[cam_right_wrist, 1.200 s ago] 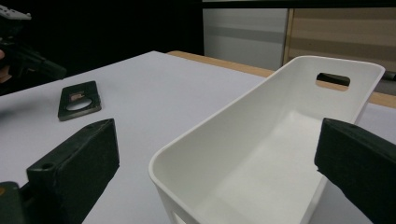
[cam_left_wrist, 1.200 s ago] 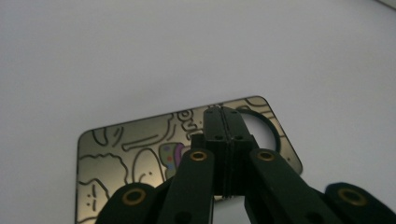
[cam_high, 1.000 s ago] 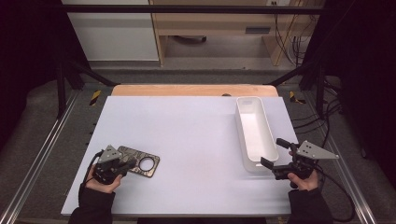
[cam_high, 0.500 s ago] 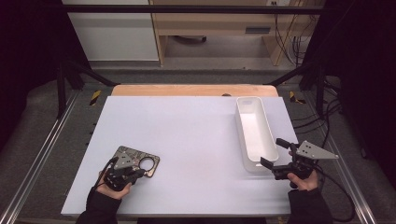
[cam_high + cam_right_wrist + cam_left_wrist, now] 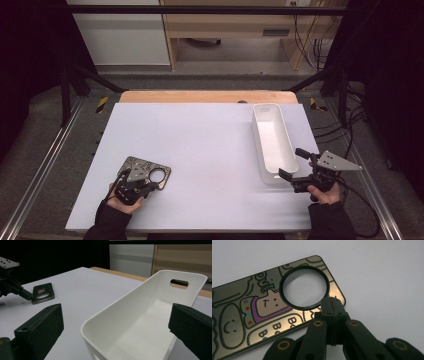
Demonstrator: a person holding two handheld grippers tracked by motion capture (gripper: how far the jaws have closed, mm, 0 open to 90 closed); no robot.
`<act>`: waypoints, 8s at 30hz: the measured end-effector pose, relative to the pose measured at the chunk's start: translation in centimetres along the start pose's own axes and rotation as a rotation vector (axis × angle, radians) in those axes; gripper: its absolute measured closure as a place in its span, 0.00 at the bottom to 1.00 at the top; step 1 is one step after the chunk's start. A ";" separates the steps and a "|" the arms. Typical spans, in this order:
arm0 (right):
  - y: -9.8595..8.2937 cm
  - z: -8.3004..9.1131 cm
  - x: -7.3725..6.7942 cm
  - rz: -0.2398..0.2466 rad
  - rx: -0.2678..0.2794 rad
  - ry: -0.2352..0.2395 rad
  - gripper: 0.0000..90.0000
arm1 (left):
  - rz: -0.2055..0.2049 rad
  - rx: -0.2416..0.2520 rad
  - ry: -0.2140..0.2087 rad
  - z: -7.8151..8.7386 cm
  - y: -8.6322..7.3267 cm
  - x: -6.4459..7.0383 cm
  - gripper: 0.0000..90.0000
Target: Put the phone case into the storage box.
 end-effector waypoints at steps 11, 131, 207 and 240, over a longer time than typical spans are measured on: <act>0.0 -0.1 0.0 0.005 -0.002 0.003 0.00 | 0.012 0.027 0.004 -0.6 0.5 -0.2 0.99; 0.0 -0.2 -0.1 0.006 -0.004 0.007 0.00 | 0.224 -0.038 0.204 -0.4 0.4 -11.2 0.99; 0.1 0.0 -0.1 0.013 -0.005 0.001 0.00 | -0.040 0.194 0.017 5.0 6.4 -4.8 0.01; 0.0 -0.1 -0.1 0.015 -0.011 0.005 0.00 | -0.128 -0.048 -0.053 0.6 4.7 -5.0 0.00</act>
Point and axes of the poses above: each handheld gripper's, and its own axes: z roughly backward along the jaws, y roughly out of its top, x roughly to its right, the point moved 3 cm from there along -z, roughly forward along the jaws, and after that the axes turned 4 degrees about -x, right-handed, at the moved point
